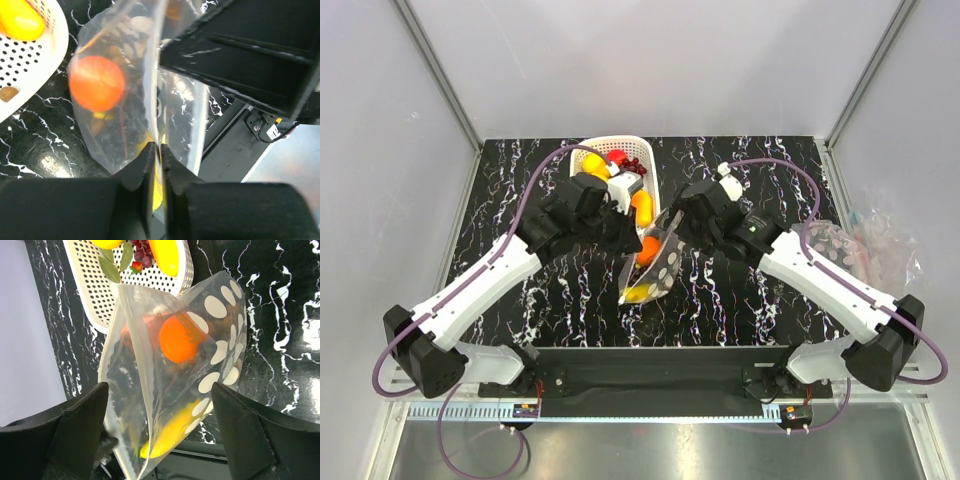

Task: Place the food in the zip-top bag and seal the zipper
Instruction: Adjust the zipper food storage bag at the center of the board, then zip the zipper food storage bag at the center of the board.

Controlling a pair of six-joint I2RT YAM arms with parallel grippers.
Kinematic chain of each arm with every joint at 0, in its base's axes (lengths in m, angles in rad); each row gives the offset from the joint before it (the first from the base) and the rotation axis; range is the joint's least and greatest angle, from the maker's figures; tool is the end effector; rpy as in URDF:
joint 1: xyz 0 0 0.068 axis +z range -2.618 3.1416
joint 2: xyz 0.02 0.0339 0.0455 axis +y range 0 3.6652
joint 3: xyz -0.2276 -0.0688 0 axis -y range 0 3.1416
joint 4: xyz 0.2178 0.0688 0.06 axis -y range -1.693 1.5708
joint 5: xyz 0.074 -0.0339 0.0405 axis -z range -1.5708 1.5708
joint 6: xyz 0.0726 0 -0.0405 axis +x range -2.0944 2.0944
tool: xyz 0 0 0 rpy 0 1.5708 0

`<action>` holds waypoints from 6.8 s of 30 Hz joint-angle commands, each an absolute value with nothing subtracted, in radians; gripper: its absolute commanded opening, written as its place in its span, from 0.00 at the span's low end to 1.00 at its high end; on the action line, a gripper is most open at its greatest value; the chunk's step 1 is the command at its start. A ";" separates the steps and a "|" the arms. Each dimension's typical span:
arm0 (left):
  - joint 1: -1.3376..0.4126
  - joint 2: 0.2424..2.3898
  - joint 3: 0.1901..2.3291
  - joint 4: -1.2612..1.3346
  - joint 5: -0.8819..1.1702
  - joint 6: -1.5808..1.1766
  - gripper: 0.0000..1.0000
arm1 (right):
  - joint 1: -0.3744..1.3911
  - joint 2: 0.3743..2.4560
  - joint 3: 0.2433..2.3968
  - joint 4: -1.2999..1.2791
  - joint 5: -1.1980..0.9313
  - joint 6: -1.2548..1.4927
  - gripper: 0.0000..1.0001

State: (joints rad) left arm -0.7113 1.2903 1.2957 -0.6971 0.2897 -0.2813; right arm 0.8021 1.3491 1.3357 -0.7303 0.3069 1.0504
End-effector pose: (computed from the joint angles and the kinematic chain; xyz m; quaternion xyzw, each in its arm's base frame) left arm 0.2024 -0.2018 0.3018 0.2511 0.8617 -0.3154 0.3081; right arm 0.2201 0.1960 0.2957 0.1730 0.8904 0.2334 0.3505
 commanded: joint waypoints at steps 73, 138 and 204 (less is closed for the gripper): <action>-0.798 1.267 1.439 -0.905 -0.110 -0.080 0.00 | 0.413 1.486 1.242 -0.167 -0.880 -0.049 0.82; -0.690 0.870 0.760 -0.129 -0.060 -0.483 0.90 | 0.545 0.999 0.500 0.307 -0.094 0.161 0.00; -0.367 1.569 0.449 1.091 0.423 -0.650 0.52 | 0.534 1.048 0.440 0.370 -0.052 0.218 0.00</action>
State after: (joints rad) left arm -0.3740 1.5593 0.4160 0.9905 0.4248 -0.6643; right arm 0.5392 1.0653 0.4343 0.3538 -0.0685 0.2150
